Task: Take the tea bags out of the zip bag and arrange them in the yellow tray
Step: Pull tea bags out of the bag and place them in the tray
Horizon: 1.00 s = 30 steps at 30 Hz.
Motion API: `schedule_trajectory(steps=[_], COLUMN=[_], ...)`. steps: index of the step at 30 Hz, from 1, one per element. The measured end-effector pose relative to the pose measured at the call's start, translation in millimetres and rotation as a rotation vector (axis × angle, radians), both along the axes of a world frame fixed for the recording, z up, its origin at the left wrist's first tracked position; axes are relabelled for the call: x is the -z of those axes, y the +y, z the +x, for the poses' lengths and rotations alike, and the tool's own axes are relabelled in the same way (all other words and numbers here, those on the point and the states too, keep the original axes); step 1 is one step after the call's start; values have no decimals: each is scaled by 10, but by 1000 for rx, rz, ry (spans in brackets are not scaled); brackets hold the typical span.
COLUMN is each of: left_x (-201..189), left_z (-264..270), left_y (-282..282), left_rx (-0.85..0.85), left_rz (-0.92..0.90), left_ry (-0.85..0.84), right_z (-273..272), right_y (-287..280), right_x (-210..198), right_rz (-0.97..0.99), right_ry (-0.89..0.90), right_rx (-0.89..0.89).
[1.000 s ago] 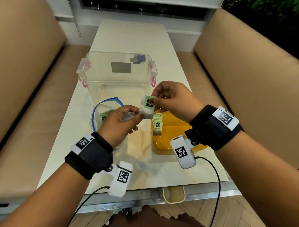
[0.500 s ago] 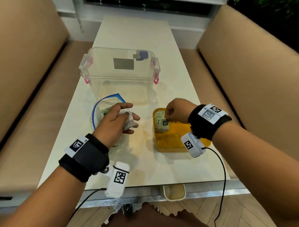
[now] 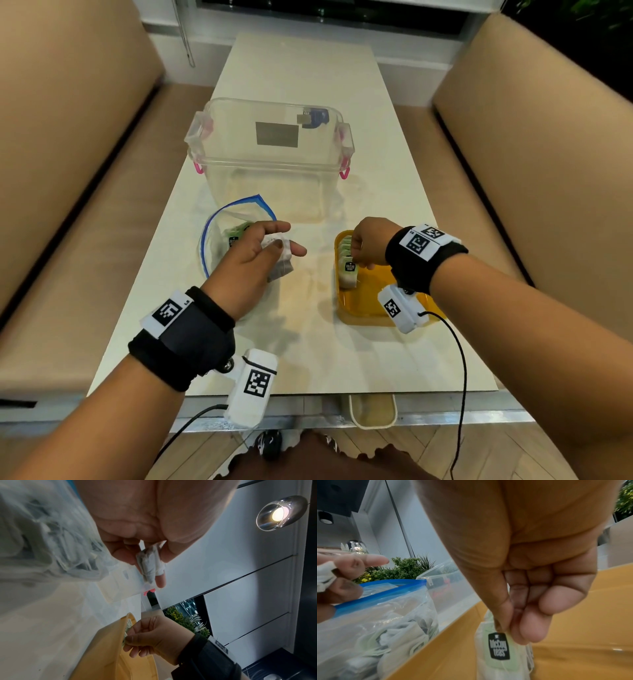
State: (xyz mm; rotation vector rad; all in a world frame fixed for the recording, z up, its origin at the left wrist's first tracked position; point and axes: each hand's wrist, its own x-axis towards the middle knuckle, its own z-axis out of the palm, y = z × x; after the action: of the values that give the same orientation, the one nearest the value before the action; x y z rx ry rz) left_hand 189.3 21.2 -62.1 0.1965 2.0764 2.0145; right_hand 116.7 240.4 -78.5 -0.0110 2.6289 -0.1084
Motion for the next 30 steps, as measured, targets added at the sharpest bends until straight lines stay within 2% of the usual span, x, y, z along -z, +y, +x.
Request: schedule_trajectory(steps=[8, 11, 13, 15, 17, 23, 27, 30], left_x=[16, -2, -14, -20, -36, -195, -189, -143], left_z=[-15, -14, -13, -19, -26, -47, -82, -86], left_y=[9, 44, 83, 129, 165, 319, 343, 276], left_rx=[30, 59, 83, 94, 85, 130, 157, 198], left_rz=[-4, 24, 30, 19, 30, 134, 171, 191], left_ry=[-65, -93, -103, -115, -142, -263, -305, -311], right_z=[65, 129, 204, 292, 370, 455, 502, 530], right_y=[61, 45, -22, -118, -218, -330, -292, -214], right_x=[-79, -268, -438, -622, -760, -761, -813, -911], right_rz=[-105, -169, -329, -545, -670, -576, -647, -778], right_ry=[40, 168, 247, 237, 199, 248, 268, 240], right_rx=[66, 14, -9, -27, -76, -177, -178, -174])
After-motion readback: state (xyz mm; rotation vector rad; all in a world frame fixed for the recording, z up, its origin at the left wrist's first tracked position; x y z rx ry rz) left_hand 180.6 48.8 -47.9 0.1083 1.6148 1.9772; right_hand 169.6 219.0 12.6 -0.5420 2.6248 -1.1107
